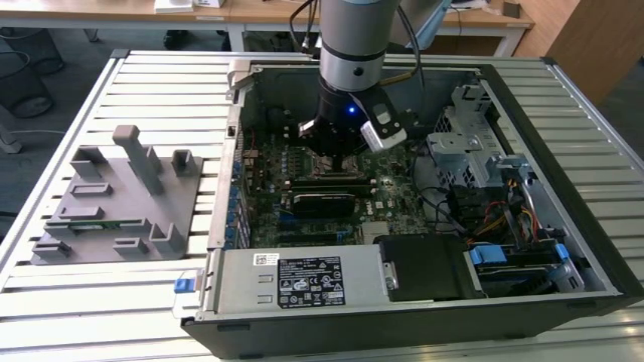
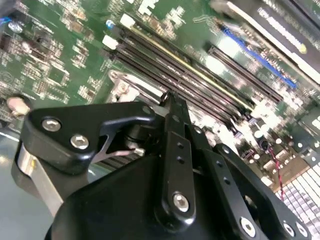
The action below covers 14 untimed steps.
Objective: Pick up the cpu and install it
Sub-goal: 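Install the second cpu locking lever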
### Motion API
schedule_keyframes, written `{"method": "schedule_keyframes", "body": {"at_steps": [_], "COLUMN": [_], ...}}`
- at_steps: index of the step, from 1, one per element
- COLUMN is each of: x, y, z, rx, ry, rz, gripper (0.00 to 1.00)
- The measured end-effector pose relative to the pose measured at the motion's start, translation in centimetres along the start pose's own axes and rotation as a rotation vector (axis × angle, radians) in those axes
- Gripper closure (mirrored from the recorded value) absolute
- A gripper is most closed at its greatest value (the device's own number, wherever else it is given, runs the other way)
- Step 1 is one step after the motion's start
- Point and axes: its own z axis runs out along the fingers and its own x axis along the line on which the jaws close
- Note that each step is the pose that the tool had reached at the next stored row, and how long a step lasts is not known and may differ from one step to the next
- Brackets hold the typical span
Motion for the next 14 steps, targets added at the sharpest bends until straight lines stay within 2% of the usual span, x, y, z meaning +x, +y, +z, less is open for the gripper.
{"method": "schedule_keyframes", "body": {"at_steps": [1,3,6,8,13,14], "x": [0.38,0.95,1.28,1.34,1.39,1.40], "y": [0.02,0.04,0.04,-0.03,-0.62,-0.70], "z": [0.06,0.28,0.72,0.93,1.10,1.10], "rx": [-0.0049,-0.0092,-0.0118,-0.0171,-0.0433,-0.0463], "ry": [-0.0003,-0.0006,-0.0005,-0.0006,-0.0019,-0.0020], "rz": [0.000,0.000,0.000,0.000,0.000,0.000], "gripper": [0.89,0.89,0.89,0.89,0.89,0.89]}}
